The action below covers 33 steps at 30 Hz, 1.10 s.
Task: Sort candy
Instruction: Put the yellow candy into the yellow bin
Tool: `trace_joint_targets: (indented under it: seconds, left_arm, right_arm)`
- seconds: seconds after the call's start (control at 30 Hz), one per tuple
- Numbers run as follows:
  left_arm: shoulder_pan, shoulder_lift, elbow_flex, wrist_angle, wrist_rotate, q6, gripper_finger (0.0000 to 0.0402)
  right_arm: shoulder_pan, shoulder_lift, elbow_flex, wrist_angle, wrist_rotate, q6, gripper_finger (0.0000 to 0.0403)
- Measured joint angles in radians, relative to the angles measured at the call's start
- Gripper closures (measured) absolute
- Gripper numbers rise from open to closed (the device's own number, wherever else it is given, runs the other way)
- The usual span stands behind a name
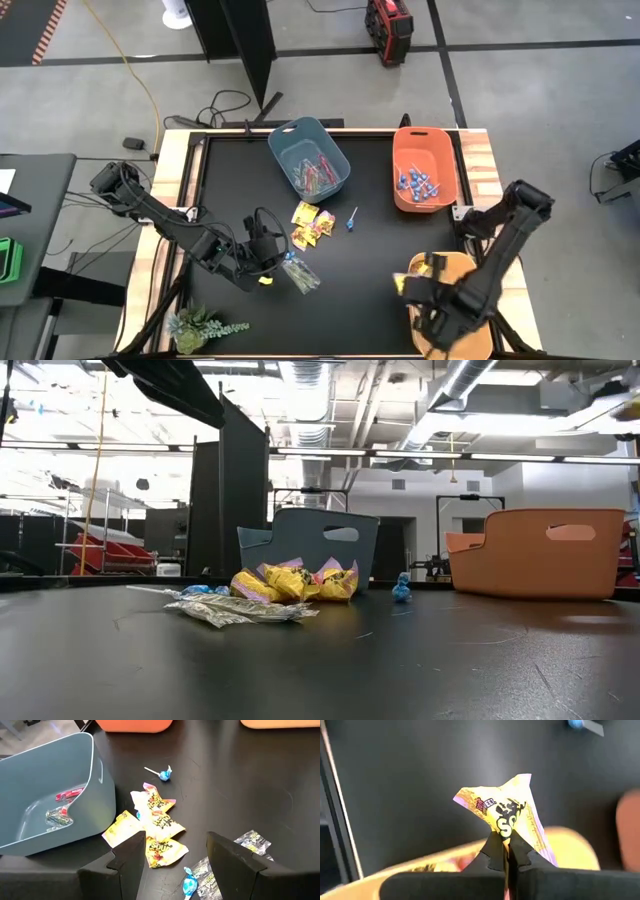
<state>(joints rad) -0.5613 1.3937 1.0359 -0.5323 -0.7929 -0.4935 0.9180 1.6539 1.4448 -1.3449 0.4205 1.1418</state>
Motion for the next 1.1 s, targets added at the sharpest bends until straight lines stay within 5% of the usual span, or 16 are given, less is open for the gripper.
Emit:
trace_joint_targets:
  seconds: [0.17,0.4,0.63,0.93,1.1]
  left_arm:
    - [0.0,0.0,0.0,0.003,0.0,-0.008,0.0201]
    - [0.0,0.0,0.0,0.007,0.0,-0.013,0.0201]
    - [0.0,0.0,0.0,0.007,0.0,-0.017,0.0201]
    - [0.0,0.0,0.0,0.008,0.0,-0.019,0.0201]
    - [0.0,0.0,0.0,0.008,0.0,-0.019,0.0201]
  right_arm:
    - [0.103,0.0,0.0,-0.119,-0.037,0.362,0.0402]
    - [0.187,0.0,-0.001,-0.227,-0.082,0.663,0.04]
    - [0.195,0.035,-0.011,-0.226,-0.083,0.701,0.0344]
    - [0.173,0.08,-0.01,-0.224,-0.08,0.627,0.018]
    - [0.121,0.081,-0.01,-0.201,0.046,0.504,0.0129]
